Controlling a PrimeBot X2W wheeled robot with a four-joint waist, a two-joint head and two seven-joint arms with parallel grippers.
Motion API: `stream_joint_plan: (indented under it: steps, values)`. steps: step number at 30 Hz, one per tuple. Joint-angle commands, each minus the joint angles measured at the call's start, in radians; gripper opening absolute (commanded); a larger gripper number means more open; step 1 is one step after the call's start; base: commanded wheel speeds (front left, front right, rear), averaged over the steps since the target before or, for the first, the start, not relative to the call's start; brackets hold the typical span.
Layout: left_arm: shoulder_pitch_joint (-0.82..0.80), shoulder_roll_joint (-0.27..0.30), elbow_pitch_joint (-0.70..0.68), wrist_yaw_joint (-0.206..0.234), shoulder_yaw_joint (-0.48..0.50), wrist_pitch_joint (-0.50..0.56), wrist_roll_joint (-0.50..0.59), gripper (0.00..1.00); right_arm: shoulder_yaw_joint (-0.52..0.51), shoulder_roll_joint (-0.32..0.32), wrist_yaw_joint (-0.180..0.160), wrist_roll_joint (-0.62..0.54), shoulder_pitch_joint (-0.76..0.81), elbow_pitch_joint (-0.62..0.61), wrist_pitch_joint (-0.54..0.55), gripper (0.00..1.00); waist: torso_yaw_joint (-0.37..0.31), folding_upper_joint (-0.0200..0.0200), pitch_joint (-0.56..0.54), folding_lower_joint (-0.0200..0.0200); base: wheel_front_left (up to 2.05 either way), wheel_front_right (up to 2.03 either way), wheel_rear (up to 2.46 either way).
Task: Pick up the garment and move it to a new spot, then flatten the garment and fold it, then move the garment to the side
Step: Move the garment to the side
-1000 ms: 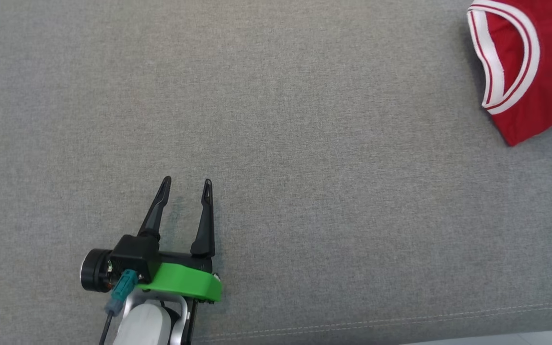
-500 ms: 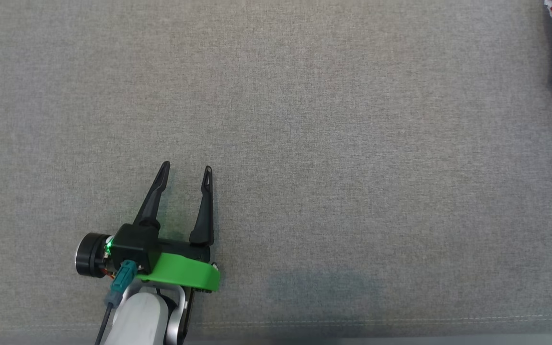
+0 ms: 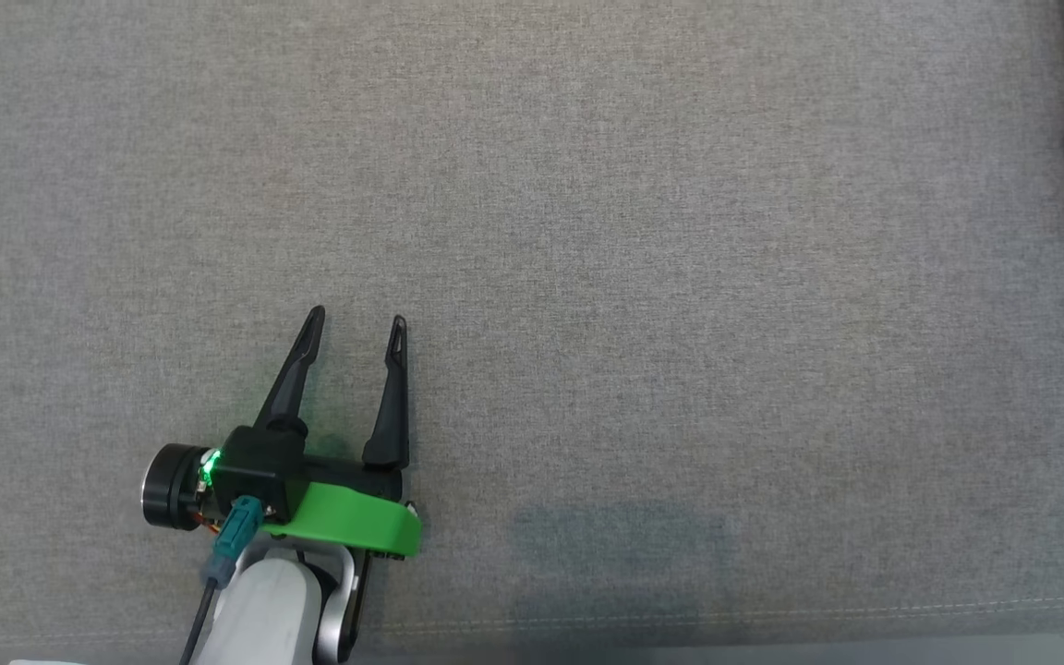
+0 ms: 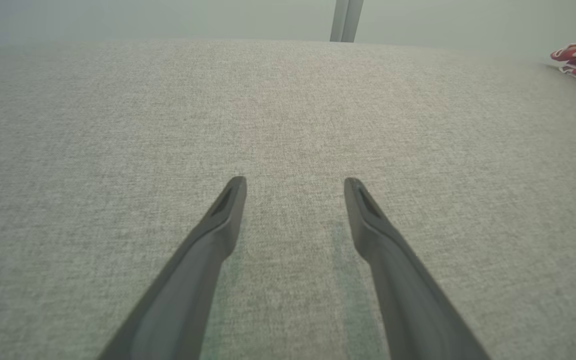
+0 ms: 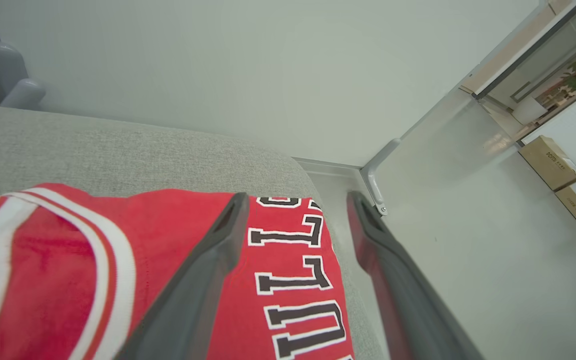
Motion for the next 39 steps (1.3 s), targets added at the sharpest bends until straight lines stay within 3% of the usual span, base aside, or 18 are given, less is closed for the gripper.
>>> stream_joint_plan:
  steps: [1, 11, 20, 30, 39]
  values:
    - [-0.015, 0.007, 0.002, 0.0, 0.004, -0.003, 0.006, 1.0, 0.006, 0.002, -0.002, -0.01, -0.015, 0.006, -0.022, 1.0, -0.009, 0.0, -0.01, 0.0, 0.0, 0.0, 0.0]
    - [-0.01, 0.005, -0.005, 0.013, 0.041, -0.003, -0.012, 1.0, 0.094, 0.07, -0.002, 0.05, -0.019, 0.051, -0.166, 1.0, -0.035, 0.0, -0.098, 0.0, 0.0, 0.0, 0.0]
    - [0.036, 0.001, 0.011, 0.008, 0.111, -0.003, -0.057, 1.0, 0.26, 0.18, -0.002, 0.222, 0.089, 0.032, -0.285, 1.0, -0.06, 0.0, -0.246, 0.0, 0.0, 0.0, 0.0]
    - [0.109, -0.002, 0.036, 0.017, 0.182, -0.003, -0.06, 1.0, 0.368, 0.302, -0.002, 0.362, 0.352, -0.166, -0.314, 1.0, -0.078, 0.0, -0.373, 0.0, 0.0, 0.0, 0.0]
    - [0.178, -0.006, 0.076, 0.003, 0.168, -0.003, -0.1, 1.0, 0.367, 0.434, -0.002, 0.348, 0.675, -0.41, -0.316, 1.0, -0.065, 0.0, -0.466, 0.0, 0.0, 0.0, 0.0]
